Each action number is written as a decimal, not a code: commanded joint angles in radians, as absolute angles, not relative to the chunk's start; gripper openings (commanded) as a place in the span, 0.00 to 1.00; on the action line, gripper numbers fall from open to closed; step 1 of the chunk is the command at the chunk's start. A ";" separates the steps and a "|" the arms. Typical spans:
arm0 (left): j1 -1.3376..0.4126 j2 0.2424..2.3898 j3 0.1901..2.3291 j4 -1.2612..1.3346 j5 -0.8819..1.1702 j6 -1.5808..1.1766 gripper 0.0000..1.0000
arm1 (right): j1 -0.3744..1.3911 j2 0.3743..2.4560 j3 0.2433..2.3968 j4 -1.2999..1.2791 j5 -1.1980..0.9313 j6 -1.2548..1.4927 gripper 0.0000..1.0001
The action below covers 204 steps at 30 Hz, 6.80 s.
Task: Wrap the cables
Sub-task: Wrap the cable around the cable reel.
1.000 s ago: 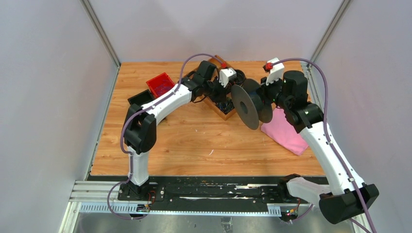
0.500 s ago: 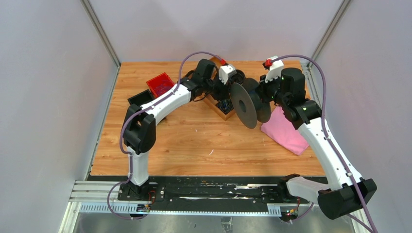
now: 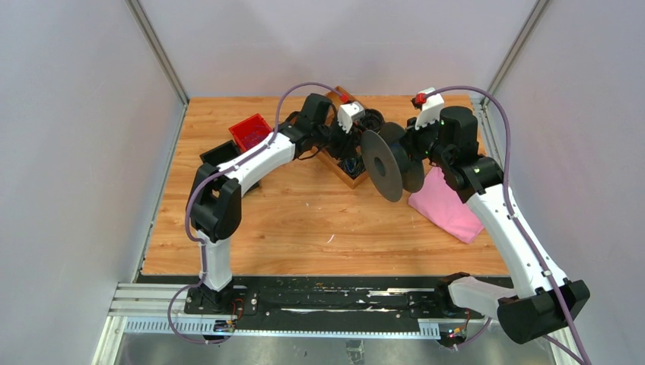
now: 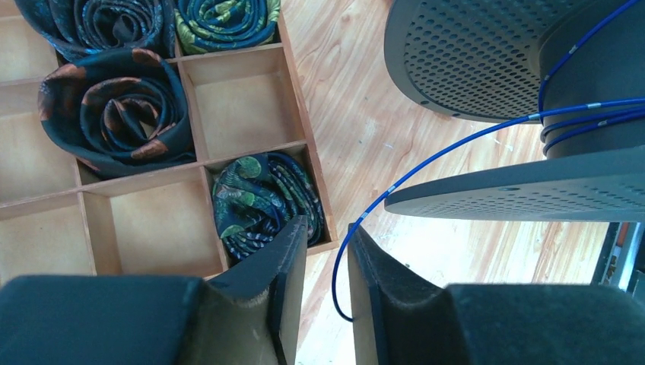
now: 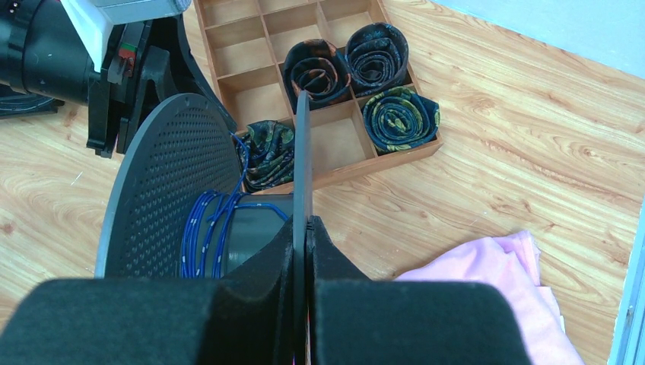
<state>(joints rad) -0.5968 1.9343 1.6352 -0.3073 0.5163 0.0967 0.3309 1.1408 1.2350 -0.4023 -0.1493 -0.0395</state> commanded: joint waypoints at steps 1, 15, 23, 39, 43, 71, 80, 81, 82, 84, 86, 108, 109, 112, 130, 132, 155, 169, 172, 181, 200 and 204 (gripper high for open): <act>-0.591 1.896 1.622 -0.269 0.559 0.092 0.32 | 0.313 1.111 1.281 -0.365 -0.152 -0.023 0.01; -0.589 1.913 1.638 -0.273 0.594 0.061 0.42 | 0.309 1.099 1.259 -0.364 -0.155 -0.025 0.01; -0.573 1.916 1.655 -0.277 0.637 0.020 0.42 | 0.307 1.089 1.242 -0.356 -0.153 -0.030 0.01; -0.536 1.932 1.655 -0.243 0.745 -0.079 0.47 | 0.301 1.086 1.224 -0.351 -0.156 -0.031 0.01; -0.531 1.943 1.658 -0.223 0.784 -0.115 0.50 | 0.300 1.084 1.219 -0.350 -0.156 -0.032 0.01; -0.475 1.981 1.664 -0.175 0.912 -0.267 0.47 | 0.298 1.088 1.210 -0.342 -0.158 -0.032 0.01; -0.461 1.988 1.661 -0.174 0.939 -0.291 0.33 | 0.298 1.091 1.215 -0.341 -0.159 -0.032 0.01; -0.460 1.988 1.660 -0.176 0.938 -0.289 0.32 | 0.299 1.092 1.217 -0.342 -0.159 -0.032 0.01; -0.461 1.988 1.660 -0.180 0.938 -0.285 0.30 | 0.298 1.092 1.221 -0.341 -0.159 -0.032 0.01; -0.459 1.989 1.658 -0.190 0.934 -0.269 0.25 | 0.298 1.095 1.225 -0.344 -0.162 -0.032 0.01; -0.459 1.991 1.657 -0.201 0.924 -0.248 0.18 | 0.298 1.096 1.233 -0.349 -0.165 -0.031 0.01; -0.509 1.950 1.430 0.052 0.811 -0.322 0.01 | 0.266 1.214 1.456 -0.413 -0.155 0.196 0.01; -0.516 1.945 1.419 0.071 0.809 -0.335 0.00 | 0.265 1.221 1.467 -0.417 -0.143 0.209 0.01; -0.532 1.934 1.383 0.132 0.796 -0.381 0.00 | 0.259 1.237 1.490 -0.431 -0.092 0.246 0.01; -0.639 1.924 1.249 0.438 0.809 -0.614 0.12 | 0.237 1.273 1.512 -0.438 -0.011 0.287 0.01; -0.646 1.926 1.233 0.487 0.819 -0.648 0.13 | 0.235 1.276 1.511 -0.436 -0.006 0.289 0.01; -0.742 1.904 1.218 0.544 0.836 -0.713 0.15 | 0.229 1.282 1.469 -0.413 0.078 0.263 0.01; -0.781 1.903 1.243 0.615 0.826 -0.846 0.07 | 0.234 1.263 1.376 -0.361 0.131 0.238 0.01; -0.789 1.899 1.253 0.614 0.826 -0.865 0.07 | 0.240 1.262 1.361 -0.351 0.160 0.227 0.01; -0.803 1.909 1.307 0.616 0.821 -0.931 0.07 | 0.275 1.257 1.327 -0.328 0.241 0.190 0.01; -0.802 1.974 1.410 0.615 0.774 -1.110 0.08 | 0.340 1.238 1.221 -0.245 0.327 0.114 0.01; -0.801 1.993 1.448 0.617 0.771 -1.136 0.08 | 0.354 1.232 1.208 -0.228 0.336 0.091 0.01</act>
<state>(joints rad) -0.8005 1.9606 1.3918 0.5774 0.7864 -1.0977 0.3233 1.2728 1.2110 -0.3038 0.3038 0.1268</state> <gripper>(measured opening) 0.077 0.033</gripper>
